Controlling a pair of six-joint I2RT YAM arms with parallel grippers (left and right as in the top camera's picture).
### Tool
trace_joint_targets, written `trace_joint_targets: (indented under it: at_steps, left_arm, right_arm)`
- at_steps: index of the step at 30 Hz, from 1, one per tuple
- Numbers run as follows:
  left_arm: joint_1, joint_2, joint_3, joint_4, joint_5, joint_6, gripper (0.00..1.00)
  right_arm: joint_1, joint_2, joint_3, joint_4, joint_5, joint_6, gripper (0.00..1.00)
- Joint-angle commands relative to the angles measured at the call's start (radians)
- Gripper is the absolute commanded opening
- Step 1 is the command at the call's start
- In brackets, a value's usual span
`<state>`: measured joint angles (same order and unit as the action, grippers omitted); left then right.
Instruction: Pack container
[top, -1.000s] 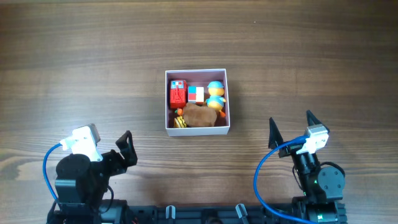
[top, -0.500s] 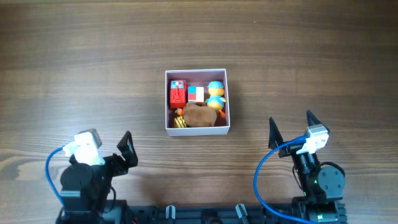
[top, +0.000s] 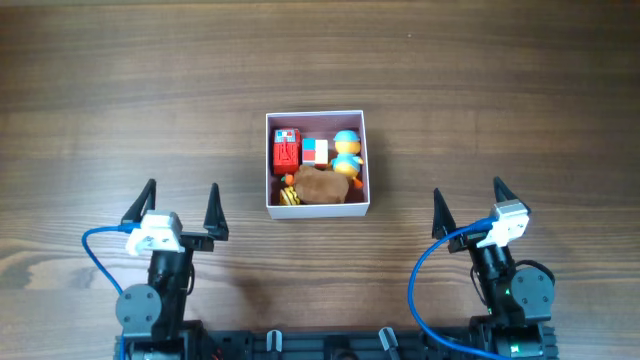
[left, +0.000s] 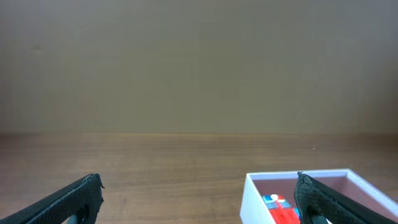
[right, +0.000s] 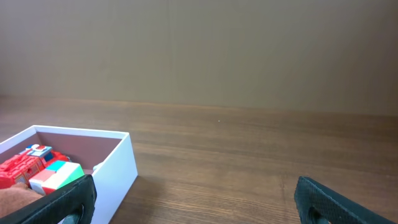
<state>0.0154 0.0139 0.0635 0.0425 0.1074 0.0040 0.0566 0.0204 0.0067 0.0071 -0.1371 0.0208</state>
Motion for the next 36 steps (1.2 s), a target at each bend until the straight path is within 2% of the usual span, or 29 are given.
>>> trace_joint_targets:
  at_steps: [1, 4, 36]
  left_arm:
    - [0.007, -0.011, -0.056, -0.004, 0.024, 0.06, 1.0]
    - [0.003, -0.011, -0.058, -0.113, 0.031, 0.057, 1.0]
    - [-0.029, -0.011, -0.058, -0.107, 0.031, 0.048, 1.0]
  right_arm:
    - [0.005, -0.003, -0.002, 0.002, 0.013, -0.015, 1.0]
    - [0.005, -0.003, -0.002, 0.002, 0.013, -0.014, 1.0]
    - [0.005, -0.003, -0.002, 0.003, 0.013, -0.015, 1.0]
